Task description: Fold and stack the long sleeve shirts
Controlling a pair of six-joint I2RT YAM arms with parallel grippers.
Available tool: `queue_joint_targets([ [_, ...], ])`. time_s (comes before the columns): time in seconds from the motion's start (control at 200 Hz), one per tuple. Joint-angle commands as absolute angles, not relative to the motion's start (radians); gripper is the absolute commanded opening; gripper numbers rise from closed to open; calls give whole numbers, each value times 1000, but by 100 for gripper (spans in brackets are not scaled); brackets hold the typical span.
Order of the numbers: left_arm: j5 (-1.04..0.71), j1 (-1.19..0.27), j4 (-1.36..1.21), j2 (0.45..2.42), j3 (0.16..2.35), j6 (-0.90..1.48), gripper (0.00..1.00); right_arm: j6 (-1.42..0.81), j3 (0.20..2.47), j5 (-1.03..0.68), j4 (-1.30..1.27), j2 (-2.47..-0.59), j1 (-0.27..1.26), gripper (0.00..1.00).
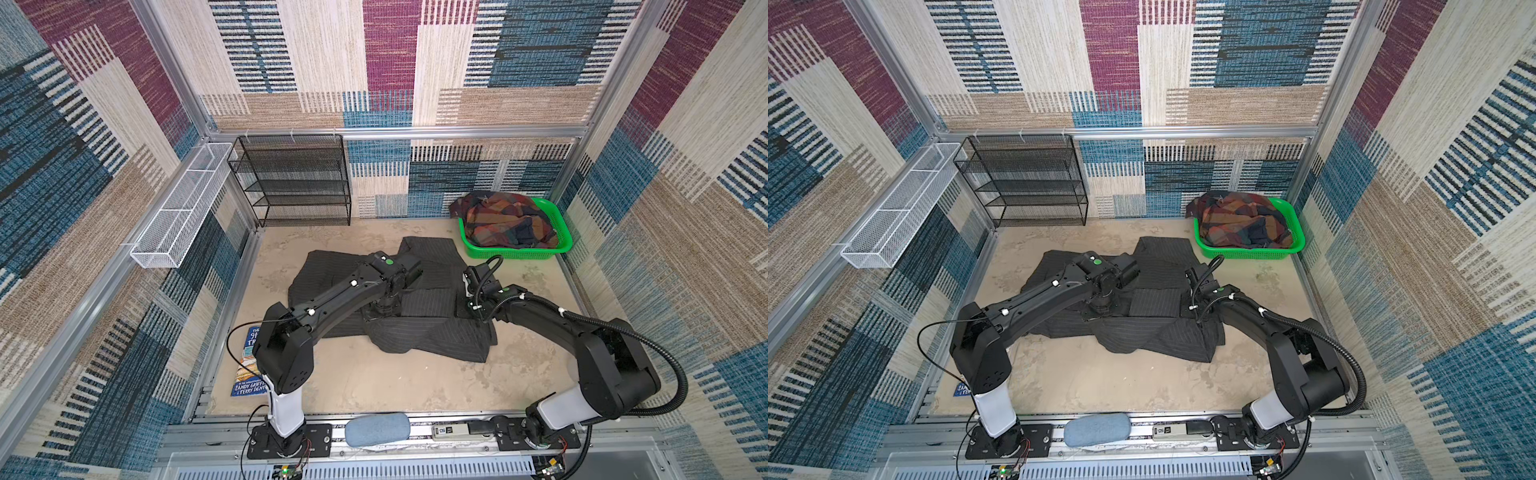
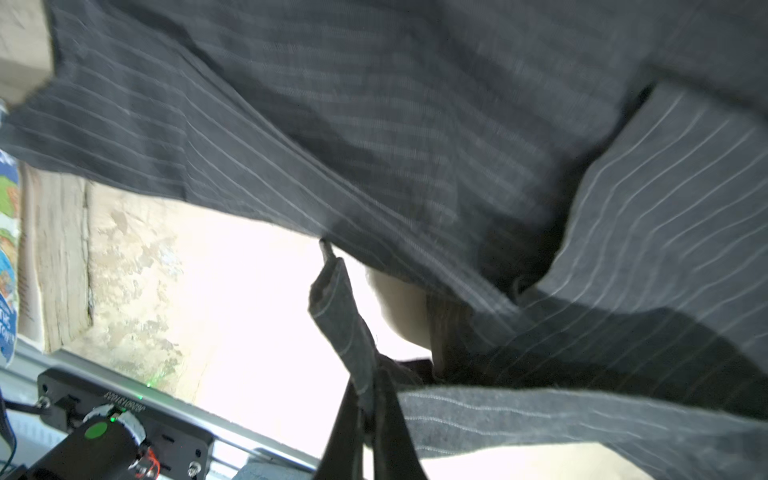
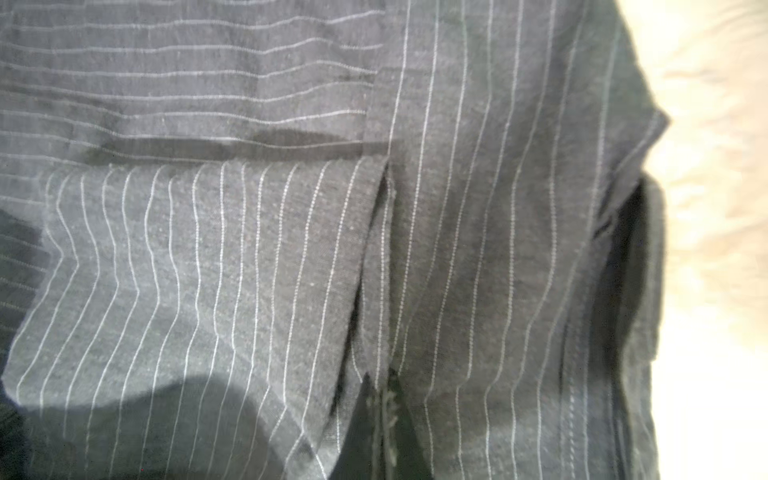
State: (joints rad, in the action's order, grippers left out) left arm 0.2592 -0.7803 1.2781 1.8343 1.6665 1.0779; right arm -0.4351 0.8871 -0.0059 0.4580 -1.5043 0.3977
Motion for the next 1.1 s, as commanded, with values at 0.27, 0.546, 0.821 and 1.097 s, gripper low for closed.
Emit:
queue_joint_targets([
  [0.27, 428, -724, 1334, 1826, 1904, 886, 0, -449, 925, 80, 464, -1484, 335, 4],
  [0.546, 522, -620, 1404, 1840, 1963, 807, 0, -443, 944, 80, 448, -1567, 302, 4],
  [0.821, 620, -559, 1404, 1823, 1936, 716, 0, -419, 953, 84, 442, -1624, 301, 4],
  [1.097, 666, -561, 1399, 1816, 2024, 663, 0, -453, 937, 97, 421, -1610, 298, 6],
])
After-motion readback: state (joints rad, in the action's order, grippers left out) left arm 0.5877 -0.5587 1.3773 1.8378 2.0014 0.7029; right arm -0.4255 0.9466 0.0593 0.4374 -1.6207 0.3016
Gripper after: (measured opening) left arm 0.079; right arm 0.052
